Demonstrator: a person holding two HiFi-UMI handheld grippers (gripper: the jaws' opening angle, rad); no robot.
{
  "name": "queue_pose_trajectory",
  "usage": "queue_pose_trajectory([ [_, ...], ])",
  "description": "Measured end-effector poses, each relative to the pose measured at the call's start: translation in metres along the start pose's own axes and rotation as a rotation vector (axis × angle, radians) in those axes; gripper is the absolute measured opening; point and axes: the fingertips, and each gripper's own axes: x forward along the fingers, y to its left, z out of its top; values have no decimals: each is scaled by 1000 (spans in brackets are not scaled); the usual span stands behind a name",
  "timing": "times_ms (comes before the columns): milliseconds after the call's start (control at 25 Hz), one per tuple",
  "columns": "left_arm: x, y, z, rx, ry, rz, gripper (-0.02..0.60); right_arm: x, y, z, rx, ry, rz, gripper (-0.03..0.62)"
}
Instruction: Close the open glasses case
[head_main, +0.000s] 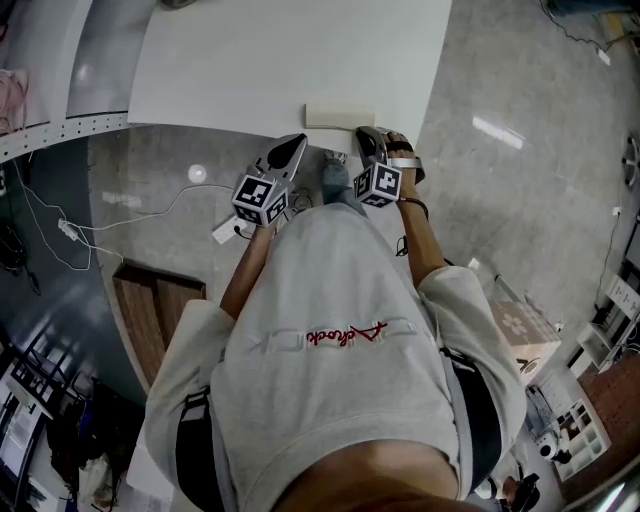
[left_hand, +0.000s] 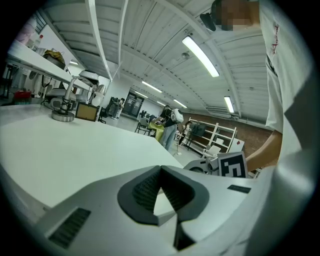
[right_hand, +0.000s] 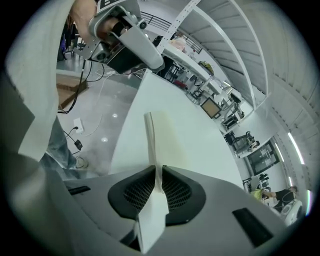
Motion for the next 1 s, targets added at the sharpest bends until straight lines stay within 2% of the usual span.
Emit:
queue_pose_trajectory([
  [400,-4,0,2,4,-11,-3,23,0,0,2,26,1,-11,40],
  [840,-8,-12,14,52,-30,-37,23,-24,-21,23,66,-48,-114,23],
  [920,-11,-12,14,59,-28,-39,23,-29,-22,28,100,-67,-127,23],
  [1000,-14,-15,15,69,-33,-46,23,-39,-26,35,191,-108,-146,23],
])
